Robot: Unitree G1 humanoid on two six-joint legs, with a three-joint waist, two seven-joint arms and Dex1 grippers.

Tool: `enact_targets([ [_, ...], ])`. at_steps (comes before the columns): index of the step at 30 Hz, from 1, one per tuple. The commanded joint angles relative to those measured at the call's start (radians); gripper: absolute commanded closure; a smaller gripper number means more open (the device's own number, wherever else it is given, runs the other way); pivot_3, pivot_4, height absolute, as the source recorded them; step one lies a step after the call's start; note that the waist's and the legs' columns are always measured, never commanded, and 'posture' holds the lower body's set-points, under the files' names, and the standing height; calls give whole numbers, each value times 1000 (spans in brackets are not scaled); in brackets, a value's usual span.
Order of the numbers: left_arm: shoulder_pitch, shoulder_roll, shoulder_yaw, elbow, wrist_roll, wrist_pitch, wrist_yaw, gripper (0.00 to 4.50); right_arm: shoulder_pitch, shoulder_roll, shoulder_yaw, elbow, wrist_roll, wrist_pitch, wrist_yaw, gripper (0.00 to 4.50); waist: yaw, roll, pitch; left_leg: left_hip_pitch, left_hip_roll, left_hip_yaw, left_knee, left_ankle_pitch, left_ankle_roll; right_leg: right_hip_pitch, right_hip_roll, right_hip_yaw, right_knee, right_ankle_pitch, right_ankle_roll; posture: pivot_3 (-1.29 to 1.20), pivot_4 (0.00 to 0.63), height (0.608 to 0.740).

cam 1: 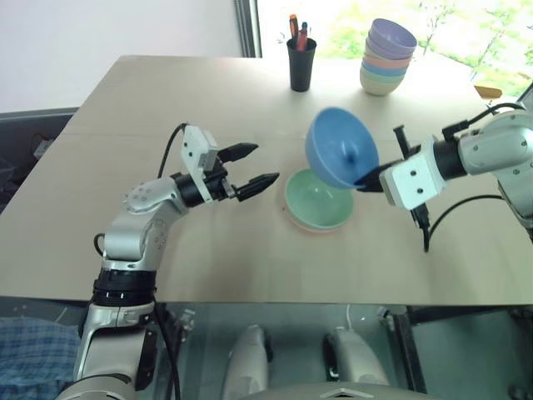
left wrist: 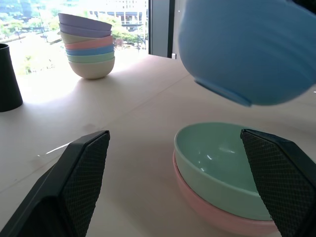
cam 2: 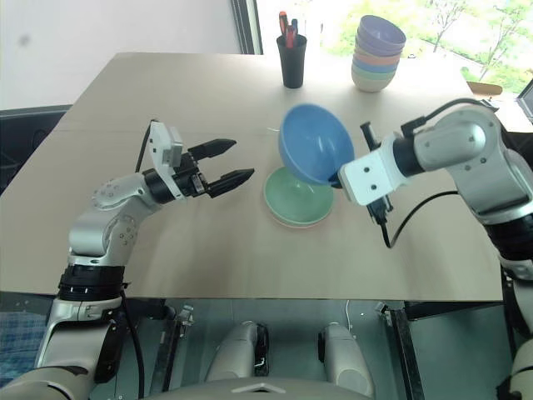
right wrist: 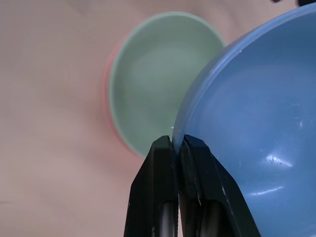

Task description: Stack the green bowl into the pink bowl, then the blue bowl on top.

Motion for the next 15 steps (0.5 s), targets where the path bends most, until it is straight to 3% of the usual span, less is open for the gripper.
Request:
enact_targets([
  [1,-25,3,6,-12,-5,-20,-21,0,21,-20,-55,-83,23,51,6,4466,0,0,0,0,0,0,0,0,0,0,0,0,0,0,0,0,150,740],
  [5,-29,5,3,-10,-4,-17,-34,0,43,-21,-56,-103,14,68,5,4466,0,0,0,0,0,0,0,0,0,0,0,0,0,0,0,0,150,740],
  [7,-30,5,3,-8,-1,-18,-37,0,44,-19,-57,-106,11,73,4,3827,0,0,0,0,0,0,0,0,0,0,0,0,0,0,0,0,150,740],
  [8,-30,5,3,-7,-1,-19,-39,0,43,-17,-57,-108,10,75,2,3734,0,0,0,0,0,0,0,0,0,0,0,0,0,0,0,0,150,740],
  [9,-30,6,4,-6,0,-19,-41,0,42,-15,-57,-109,10,77,1,3188,0,0,0,0,0,0,0,0,0,0,0,0,0,0,0,0,150,740],
  [11,-28,5,4,-8,2,-18,-42,0,43,-10,-58,-113,8,78,-3,2596,0,0,0,0,0,0,0,0,0,0,0,0,0,0,0,0,150,740],
  [13,-23,5,3,-11,4,-18,-42,0,42,0,-60,-114,-3,72,-18,1693,0,0,0,0,0,0,0,0,0,0,0,0,0,0,0,0,150,740],
  [14,-20,5,3,-15,5,-17,-42,0,43,4,-63,-115,-8,71,-28,1421,0,0,0,0,0,-1,0,0,-1,0,0,0,0,0,0,0,150,740],
  [15,-16,5,4,-18,5,-16,-40,0,44,6,-66,-117,-11,71,-35,1421,0,0,0,0,0,-1,0,0,-1,0,0,0,0,0,0,0,150,740],
])
